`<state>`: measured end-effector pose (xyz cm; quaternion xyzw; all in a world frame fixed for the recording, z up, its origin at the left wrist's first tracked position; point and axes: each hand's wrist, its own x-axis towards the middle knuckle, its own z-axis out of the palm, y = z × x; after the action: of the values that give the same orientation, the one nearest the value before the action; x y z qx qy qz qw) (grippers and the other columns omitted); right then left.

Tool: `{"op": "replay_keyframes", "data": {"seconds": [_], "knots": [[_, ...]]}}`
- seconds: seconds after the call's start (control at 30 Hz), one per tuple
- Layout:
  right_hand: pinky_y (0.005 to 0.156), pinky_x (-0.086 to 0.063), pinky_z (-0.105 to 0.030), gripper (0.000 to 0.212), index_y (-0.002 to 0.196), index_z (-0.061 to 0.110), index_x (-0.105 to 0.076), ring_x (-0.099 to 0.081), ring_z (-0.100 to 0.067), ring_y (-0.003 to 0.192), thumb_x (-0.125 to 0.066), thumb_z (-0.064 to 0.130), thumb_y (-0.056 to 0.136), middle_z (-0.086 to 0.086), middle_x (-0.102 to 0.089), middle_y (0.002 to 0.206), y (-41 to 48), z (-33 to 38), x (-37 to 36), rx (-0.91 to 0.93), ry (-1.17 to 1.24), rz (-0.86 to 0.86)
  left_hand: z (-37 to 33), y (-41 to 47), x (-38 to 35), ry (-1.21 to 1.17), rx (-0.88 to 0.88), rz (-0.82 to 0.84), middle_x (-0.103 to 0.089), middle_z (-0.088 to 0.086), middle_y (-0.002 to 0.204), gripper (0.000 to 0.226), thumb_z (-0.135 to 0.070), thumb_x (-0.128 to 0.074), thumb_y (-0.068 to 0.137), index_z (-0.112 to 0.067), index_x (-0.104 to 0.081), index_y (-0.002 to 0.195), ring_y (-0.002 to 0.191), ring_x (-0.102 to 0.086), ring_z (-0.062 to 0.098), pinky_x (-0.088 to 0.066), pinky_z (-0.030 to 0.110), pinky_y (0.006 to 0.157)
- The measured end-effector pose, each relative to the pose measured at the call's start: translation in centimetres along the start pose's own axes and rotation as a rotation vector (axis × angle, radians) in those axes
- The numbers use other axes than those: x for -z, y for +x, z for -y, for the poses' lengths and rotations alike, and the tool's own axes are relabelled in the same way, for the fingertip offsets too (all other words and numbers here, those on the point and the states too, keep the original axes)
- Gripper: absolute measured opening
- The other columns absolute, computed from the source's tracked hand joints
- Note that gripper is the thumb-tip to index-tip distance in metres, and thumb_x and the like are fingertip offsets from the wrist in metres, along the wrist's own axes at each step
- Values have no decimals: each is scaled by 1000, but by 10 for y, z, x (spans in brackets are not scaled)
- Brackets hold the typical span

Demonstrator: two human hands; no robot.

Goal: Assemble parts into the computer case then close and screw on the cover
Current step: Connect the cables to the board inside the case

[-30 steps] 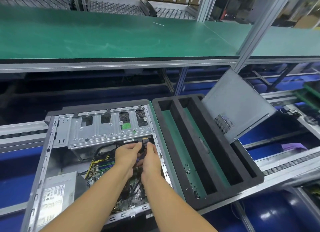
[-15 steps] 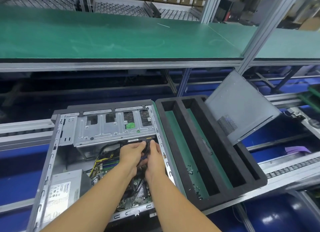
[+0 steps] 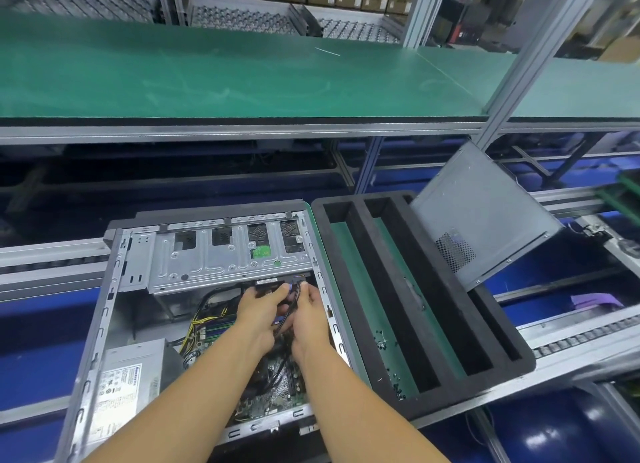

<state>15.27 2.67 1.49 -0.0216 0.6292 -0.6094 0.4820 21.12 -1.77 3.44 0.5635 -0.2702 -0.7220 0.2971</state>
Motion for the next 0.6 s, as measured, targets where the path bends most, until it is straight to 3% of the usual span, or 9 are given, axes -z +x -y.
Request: {"op": "replay_keyframes", "data": {"seconds": [0.1, 0.17, 0.23, 0.3, 0.33, 0.4, 0.47, 0.53, 0.6], "knots": [[85, -58, -43, 20, 101, 29, -59, -66, -21, 83, -44, 40, 108, -6, -71, 94, 0, 1, -2, 16, -80, -9, -4, -1, 2, -19, 45, 34, -67, 8, 84, 27, -10, -70, 90, -5, -58, 113, 65, -57, 15, -55, 27, 45], [88, -57, -45, 20, 105, 29, -58, -68, -22, 86, -43, 42, 108, -5, -72, 97, -1, 3, -3, 20, -119, -25, -5, 0, 1, -13, 50, 20, -66, 9, 89, 29, -11, -70, 91, -5, -55, 114, 67, -58, 15, -53, 27, 43], [78, -58, -38, 23, 111, 28, -57, -68, -16, 73, -43, 46, 107, -2, -72, 85, -4, 4, -2, 15, -149, -45, -4, -1, 1, -14, 42, 11, -66, 10, 91, 26, -11, -70, 90, -6, -54, 109, 68, -60, 16, -53, 27, 43], [61, -51, -28, 32, 116, 25, -59, -57, -7, 47, -43, 51, 106, 2, -63, 61, -8, 3, -1, -4, -166, -68, -2, -2, 3, 8, 18, 1, -67, 10, 92, 20, -11, -71, 90, -6, -56, 103, 69, -60, 17, -55, 29, 46], [55, -46, -25, 36, 119, 22, -60, -52, -6, 42, -42, 51, 106, 2, -61, 59, -10, 2, -1, -12, -162, -89, -1, -2, 4, 25, -1, -3, -67, 10, 92, 17, -10, -71, 90, -6, -58, 100, 70, -61, 17, -57, 30, 49], [56, -46, -25, 39, 128, 17, -58, -56, -9, 56, -38, 44, 109, -4, -67, 84, -14, 1, -2, -17, -140, -111, 1, -1, 8, 83, -55, -24, -66, 10, 91, 12, -7, -69, 90, -6, -58, 94, 74, -62, 18, -60, 35, 57], [64, -44, -28, 35, 132, 13, -54, -54, -16, 79, -33, 31, 111, -9, -60, 108, -17, 0, -1, -27, -190, -132, 1, 1, 12, 160, -101, -66, -63, 11, 93, 19, -5, -65, 91, -7, -49, 100, 79, -63, 20, -62, 41, 64], [67, -40, -31, 25, 115, 15, -53, -50, -22, 87, -30, 22, 110, -10, -54, 107, -18, -5, 5, -97, -148, -172, 1, 4, 20, 242, -116, -91, -61, 12, 97, 25, -8, -61, 94, -12, -44, 112, 80, -64, 20, -62, 42, 61], [64, -38, -30, 26, 91, 17, -49, -48, -20, 73, -31, 17, 110, -6, -51, 85, -20, -5, 11, -190, -96, -205, 2, 6, 29, 353, -123, -69, -61, 12, 103, 21, -14, -60, 95, -8, -50, 113, 79, -65, 21, -57, 34, 50]]}}
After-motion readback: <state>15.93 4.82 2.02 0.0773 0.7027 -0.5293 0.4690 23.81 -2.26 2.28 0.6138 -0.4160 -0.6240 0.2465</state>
